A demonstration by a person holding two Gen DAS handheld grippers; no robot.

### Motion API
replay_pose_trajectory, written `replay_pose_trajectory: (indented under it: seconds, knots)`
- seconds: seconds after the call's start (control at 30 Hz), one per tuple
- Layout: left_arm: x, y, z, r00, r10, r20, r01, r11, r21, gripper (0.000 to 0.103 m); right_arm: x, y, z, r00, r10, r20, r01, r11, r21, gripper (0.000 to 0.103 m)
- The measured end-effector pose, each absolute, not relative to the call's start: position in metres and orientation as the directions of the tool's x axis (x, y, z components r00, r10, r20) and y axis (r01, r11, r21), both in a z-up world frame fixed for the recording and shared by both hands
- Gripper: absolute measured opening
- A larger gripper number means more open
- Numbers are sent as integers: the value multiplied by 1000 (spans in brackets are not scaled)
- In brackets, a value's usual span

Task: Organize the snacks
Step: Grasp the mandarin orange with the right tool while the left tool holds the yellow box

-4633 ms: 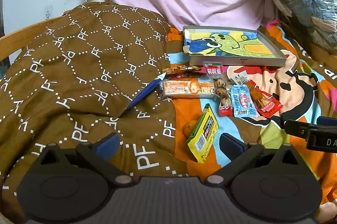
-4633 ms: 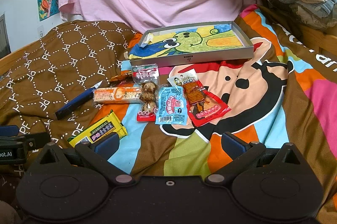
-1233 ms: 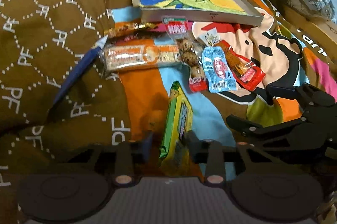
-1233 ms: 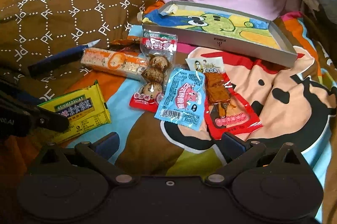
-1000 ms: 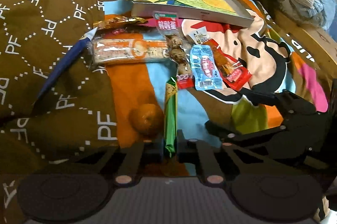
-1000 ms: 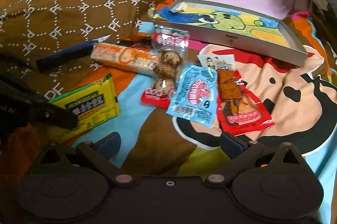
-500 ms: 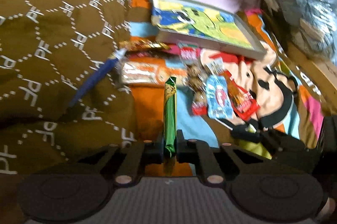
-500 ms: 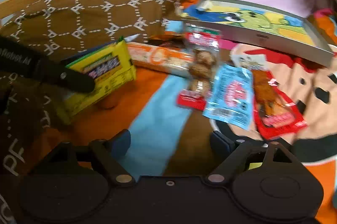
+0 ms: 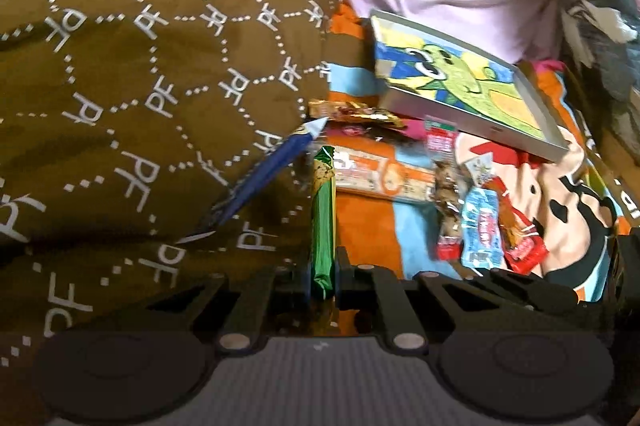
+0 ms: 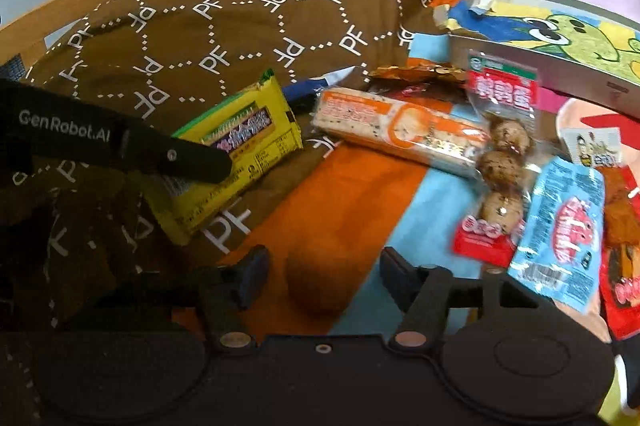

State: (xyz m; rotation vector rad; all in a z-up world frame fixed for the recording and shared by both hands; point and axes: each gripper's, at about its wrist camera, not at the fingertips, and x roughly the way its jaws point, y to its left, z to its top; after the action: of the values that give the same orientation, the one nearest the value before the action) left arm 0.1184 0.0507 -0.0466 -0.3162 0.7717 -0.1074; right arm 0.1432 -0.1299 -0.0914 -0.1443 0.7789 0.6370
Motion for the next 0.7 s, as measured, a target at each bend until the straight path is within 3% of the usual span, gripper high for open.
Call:
replay_pose_trajectory:
  seconds: [0.33, 0.7]
  knots:
    - [120, 42, -52, 695, -246, -676, 13, 944, -331, 11, 145, -139, -95, 549, 470, -691, -542, 830, 134, 39]
    - [116, 25, -54, 678, -245, -693, 72, 960, -270, 11, 128, -141, -89, 626, 380, -681, -507, 862, 15, 37]
